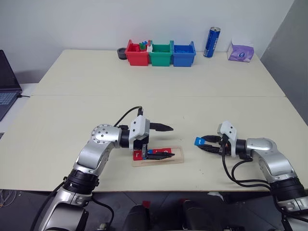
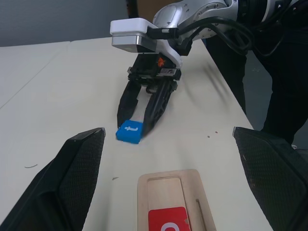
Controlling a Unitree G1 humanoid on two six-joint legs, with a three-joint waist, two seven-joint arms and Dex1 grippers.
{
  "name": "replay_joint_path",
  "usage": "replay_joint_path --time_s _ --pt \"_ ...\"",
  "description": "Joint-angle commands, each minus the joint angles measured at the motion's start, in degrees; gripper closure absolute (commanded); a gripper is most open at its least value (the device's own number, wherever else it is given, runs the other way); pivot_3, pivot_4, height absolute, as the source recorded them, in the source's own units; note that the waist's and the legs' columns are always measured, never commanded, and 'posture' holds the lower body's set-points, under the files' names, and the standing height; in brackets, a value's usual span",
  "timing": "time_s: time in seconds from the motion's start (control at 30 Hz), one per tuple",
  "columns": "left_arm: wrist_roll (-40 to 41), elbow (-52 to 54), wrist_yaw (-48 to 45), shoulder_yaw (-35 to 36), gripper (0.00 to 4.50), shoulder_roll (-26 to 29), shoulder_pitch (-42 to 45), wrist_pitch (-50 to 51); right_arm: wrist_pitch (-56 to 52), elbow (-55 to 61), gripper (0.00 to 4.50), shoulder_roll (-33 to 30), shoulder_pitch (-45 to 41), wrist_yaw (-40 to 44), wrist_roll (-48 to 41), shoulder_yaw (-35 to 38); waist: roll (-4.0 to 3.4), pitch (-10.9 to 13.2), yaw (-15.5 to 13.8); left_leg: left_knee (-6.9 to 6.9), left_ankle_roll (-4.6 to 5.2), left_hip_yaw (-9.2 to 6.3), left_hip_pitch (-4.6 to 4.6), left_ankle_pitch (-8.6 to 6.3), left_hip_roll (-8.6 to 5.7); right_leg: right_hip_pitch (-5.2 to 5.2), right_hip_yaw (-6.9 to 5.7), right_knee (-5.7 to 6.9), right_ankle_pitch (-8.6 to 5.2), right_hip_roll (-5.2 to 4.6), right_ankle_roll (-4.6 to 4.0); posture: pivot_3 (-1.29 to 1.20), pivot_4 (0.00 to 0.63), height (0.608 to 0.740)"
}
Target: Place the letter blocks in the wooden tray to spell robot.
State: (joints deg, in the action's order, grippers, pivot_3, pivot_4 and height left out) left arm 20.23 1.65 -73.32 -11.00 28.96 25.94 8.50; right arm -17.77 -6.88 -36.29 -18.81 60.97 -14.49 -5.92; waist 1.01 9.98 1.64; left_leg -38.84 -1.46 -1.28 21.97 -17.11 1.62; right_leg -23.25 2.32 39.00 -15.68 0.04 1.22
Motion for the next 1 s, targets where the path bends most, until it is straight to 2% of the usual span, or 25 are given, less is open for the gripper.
replay_joint_path --time_s 0.03,0.17,0.43,0.67,1.0 --pt "0.44 1.45 -0.36 -0.30 0.00 -0.08 0.71 -0.47 1.04 2.32 3.04 -1.09 0.02 0.79 0.29 0.22 0.00 0.00 0.00 0.00 0.00 0.00 0.00 0.00 0.00 0.00 0.00 0.00 0.00 0.00 0.00 0.00 0.150 0.740" --pt "1.06 2.37 -0.60 0.77 0.00 1.09 -0.62 -0.41 1.19 5.69 3.04 -1.47 0.41 1.28 -0.16 0.07 0.00 0.00 0.01 0.00 0.00 0.00 0.00 0.00 0.00 0.00 0.00 0.00 0.00 0.00 0.00 0.00 0.150 0.740" --pt "3.52 4.45 -4.36 5.20 0.00 9.18 -6.23 -0.85 -6.20 18.88 3.04 -1.26 -1.76 2.82 -3.88 -2.41 -0.03 0.02 0.08 0.02 0.00 -0.08 -0.03 0.00 0.07 0.00 0.00 0.04 -0.01 0.03 -0.01 0.00 0.150 0.740" --pt "4.24 5.93 -4.69 6.43 0.00 10.97 -8.61 -0.97 -3.56 18.77 3.04 -0.75 -1.79 3.85 -1.03 -7.81 0.01 0.04 -0.24 -0.03 0.00 0.01 0.01 0.00 0.03 0.02 -0.08 -0.01 -0.01 -0.11 0.00 0.00 0.150 0.740" --pt "4.11 7.60 -2.80 5.35 0.00 10.01 -8.79 -0.51 0.43 13.79 3.04 -0.19 -4.09 5.69 2.54 -12.02 0.01 0.04 -0.11 -0.03 0.00 -0.03 -0.02 0.00 0.02 0.01 -0.07 0.03 -0.01 -0.04 -0.01 0.00 0.150 0.740"
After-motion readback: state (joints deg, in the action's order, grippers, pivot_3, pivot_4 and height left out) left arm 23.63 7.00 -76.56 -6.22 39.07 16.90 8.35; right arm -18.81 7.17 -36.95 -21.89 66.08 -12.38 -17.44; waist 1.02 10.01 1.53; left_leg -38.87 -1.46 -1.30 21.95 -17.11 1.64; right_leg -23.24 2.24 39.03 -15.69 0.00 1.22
